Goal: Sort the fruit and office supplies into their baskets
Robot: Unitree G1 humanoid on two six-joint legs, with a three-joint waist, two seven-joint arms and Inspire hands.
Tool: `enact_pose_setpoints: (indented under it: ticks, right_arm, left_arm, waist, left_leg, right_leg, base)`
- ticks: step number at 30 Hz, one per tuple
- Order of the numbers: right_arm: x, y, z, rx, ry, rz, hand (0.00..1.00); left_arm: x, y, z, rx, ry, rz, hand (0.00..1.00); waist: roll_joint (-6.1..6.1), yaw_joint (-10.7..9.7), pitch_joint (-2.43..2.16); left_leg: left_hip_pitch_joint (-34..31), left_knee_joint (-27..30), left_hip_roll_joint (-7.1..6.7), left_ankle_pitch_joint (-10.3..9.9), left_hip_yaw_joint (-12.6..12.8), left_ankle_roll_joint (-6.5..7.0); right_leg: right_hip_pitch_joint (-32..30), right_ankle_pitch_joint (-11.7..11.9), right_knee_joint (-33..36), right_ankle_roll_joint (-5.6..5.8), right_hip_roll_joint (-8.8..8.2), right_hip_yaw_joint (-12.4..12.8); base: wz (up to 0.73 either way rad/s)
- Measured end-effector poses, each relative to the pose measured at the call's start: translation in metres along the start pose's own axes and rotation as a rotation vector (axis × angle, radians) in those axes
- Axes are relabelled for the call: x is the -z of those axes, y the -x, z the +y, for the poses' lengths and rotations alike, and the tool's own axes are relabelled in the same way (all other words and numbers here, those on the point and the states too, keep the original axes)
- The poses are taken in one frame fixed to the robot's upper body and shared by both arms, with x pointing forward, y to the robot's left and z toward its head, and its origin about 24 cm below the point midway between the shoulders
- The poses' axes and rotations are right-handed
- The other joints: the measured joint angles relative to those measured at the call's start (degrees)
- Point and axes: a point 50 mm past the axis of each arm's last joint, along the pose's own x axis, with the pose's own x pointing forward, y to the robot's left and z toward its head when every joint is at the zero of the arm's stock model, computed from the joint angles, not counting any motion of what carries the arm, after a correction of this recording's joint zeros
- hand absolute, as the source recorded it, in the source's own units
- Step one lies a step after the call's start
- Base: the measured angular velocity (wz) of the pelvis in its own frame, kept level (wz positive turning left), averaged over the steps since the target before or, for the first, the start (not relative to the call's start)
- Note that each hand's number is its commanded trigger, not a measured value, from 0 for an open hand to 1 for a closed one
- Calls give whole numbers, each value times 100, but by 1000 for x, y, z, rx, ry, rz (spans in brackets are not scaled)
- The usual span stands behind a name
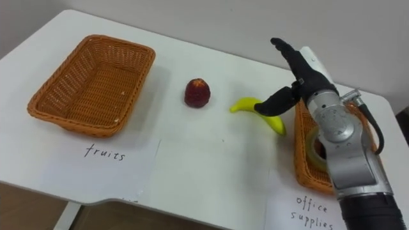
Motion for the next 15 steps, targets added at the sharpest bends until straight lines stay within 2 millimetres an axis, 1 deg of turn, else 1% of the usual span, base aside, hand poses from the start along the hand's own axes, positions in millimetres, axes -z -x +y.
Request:
enact_pose_setpoints:
  ticks: [3,6,9,11,13,15]
  right_arm:
    - [0,0,0,-2,-5,-1,0]
    - [0,0,1,-6,-24,-5,0]
    - [0,0,1,-6,-23,-5,0]
    - [0,0,1,-6,-23,-5,0]
    - [-1,0,2,-8,-21,-5,0]
    - [-1,0,4,-17,-18,-7,0]
  left_arm:
    - [0,0,2,-5,-2,-1,0]
    - [0,0,4,-10,-4,-2,0]
    - [-1,0,6,-15,-5,-8,0]
    - [-2,0,7,-13,-5,-11,0]
    - [-5,0,8,-10,-4,-21,0]
    - [-5,0,8,-13,-5,-25,0]
  waist:
    - [-34,9,-14]
    - [-58,24,-7]
    - [-92,39,-31]
    - [-96,70,-34]
    - [-94,150,-31]
    - [-93,164,-31]
  left_leg:
    - [5,-1,0,1,-4,0]
    - [5,-5,1,1,-3,1]
    - [6,-6,2,0,-2,0]
    - [9,-5,1,0,0,0]
    - [9,-4,5,0,-6,0]
    - [9,-2,6,0,-14,-1]
  right_leg:
    - [0,0,-1,0,2,1]
    - [-4,-1,-1,1,4,5]
    - [-4,-1,-1,1,5,5]
    - [-2,-1,-1,1,4,6]
    - [-5,-1,-3,1,5,0]
    - [-3,-1,-2,1,6,-9]
  base:
    - [0]
    - [0]
    - [0]
    - [0]
    - [-2]
    - [0]
